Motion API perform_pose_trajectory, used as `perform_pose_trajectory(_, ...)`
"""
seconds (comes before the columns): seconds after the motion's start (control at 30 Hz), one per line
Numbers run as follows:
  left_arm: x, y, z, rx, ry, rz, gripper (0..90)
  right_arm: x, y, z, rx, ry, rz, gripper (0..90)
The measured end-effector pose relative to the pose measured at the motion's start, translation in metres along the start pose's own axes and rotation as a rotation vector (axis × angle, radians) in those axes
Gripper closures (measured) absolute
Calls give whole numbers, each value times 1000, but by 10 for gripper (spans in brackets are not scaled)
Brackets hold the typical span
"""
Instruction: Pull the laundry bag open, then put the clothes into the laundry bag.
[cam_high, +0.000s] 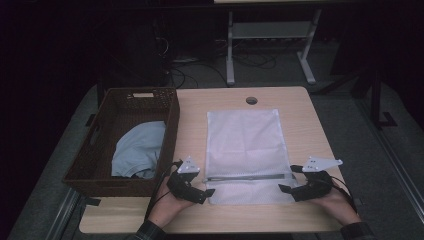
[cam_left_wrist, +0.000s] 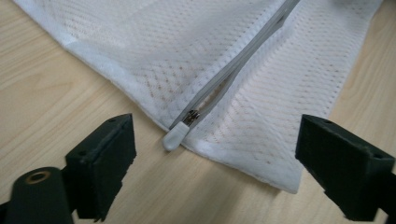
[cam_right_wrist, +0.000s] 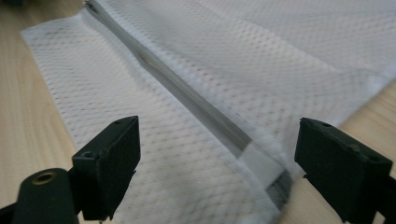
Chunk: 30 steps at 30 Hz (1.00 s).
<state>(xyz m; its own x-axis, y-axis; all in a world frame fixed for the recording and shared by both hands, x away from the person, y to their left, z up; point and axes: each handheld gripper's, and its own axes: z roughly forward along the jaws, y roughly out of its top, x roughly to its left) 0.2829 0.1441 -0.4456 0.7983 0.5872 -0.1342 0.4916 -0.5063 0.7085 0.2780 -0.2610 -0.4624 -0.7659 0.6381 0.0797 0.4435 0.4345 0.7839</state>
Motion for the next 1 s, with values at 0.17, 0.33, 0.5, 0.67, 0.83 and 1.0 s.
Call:
perform_pose_trajectory(0.17,1,4,-6,2,-4,10,34,11,1,3,-1,19,-17,122)
perform_pose_trajectory(0.33,5,9,-11,4,-9,-8,33,22,-1,8,19,27,-43,111)
perform_pose_trajectory(0.5,4,12,-12,27,-18,-9,34,24,-4,11,27,38,-47,110)
perform_pose_trajectory(0.67,4,19,-14,50,-18,-11,34,24,0,11,8,40,-46,113)
perform_pose_trajectory(0.83,5,33,-20,63,-15,-3,54,26,0,9,4,41,-48,114)
perform_pose_trajectory(1.0,6,50,-28,63,-12,15,54,26,0,9,-1,46,-53,115)
